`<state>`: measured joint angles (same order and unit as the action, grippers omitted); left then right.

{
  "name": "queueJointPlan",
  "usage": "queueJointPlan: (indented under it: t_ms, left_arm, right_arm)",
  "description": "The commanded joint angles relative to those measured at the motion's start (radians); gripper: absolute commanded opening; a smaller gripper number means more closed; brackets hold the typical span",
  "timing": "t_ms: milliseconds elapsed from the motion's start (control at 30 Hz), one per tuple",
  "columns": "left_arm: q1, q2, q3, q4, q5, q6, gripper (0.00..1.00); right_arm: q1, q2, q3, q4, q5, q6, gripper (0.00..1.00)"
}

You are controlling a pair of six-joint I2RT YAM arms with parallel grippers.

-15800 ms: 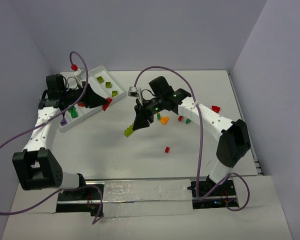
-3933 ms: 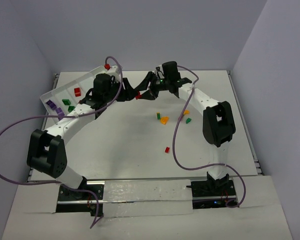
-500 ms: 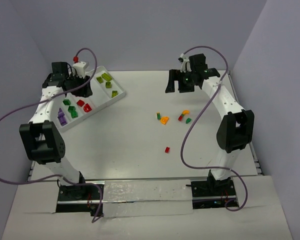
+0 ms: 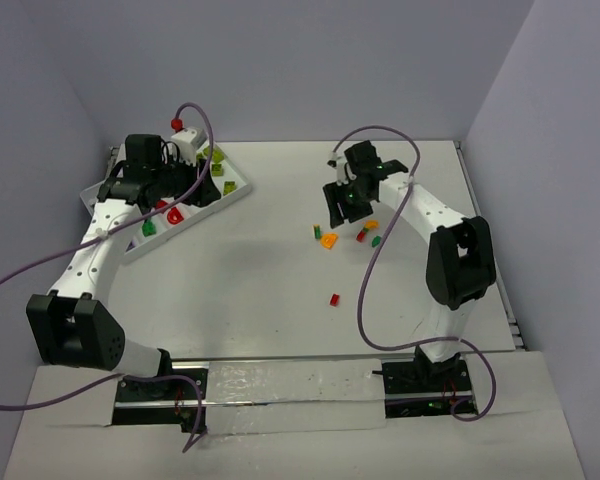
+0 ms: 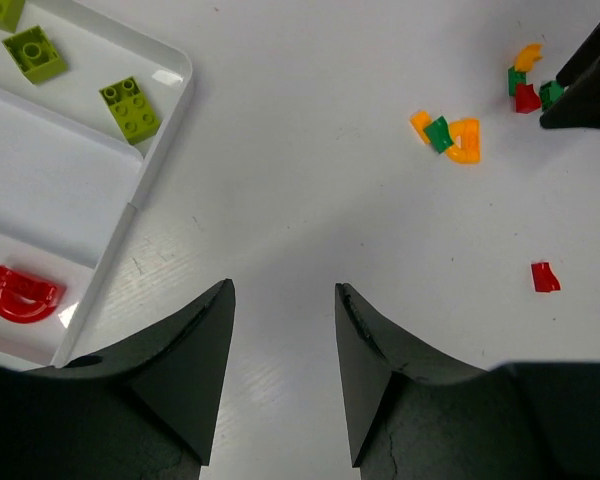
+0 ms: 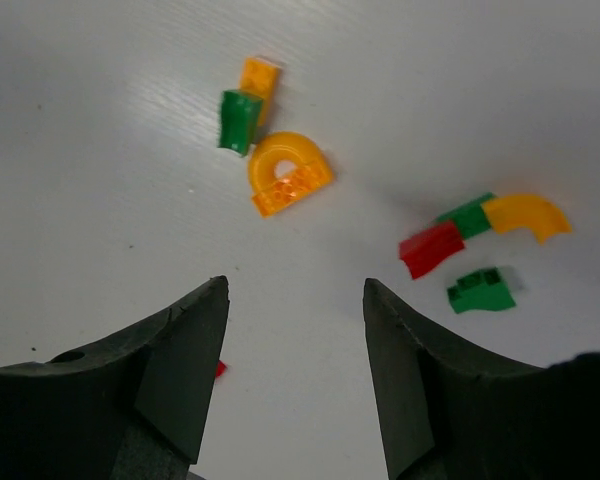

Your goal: Sort the legos into containers by color

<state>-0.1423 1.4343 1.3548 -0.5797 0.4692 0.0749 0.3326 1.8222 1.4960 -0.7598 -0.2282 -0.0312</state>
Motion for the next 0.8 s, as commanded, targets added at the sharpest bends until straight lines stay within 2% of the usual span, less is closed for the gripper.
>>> queueJointPlan:
  t_ms: [0,67,400,767]
  left_arm:
    - [0.003,-0.054,-0.010,0.056,-0.031,-0.066,0.54]
    - [0.003,-0.060,-0.017,0.056,-0.045,-0.106,0.54]
    - [0.003,-0.087,-0.035,0.067,-0.064,-0.118,0.54]
    - [0.003,-0.080,-0.022,0.063,-0.062,-0.124,0.54]
  right_arm:
    - [0.092,0.043,0.042,0.043,0.039,0.029,0.62]
    - [0.122,0.081,0.080,0.029,0.045,0.044,0.62]
    - [0.164,0.258,0.223,-0.006,0.125,0.128,0.60]
    - [0.164,0.344,0.289,-0.011,0.163,0.137,0.54]
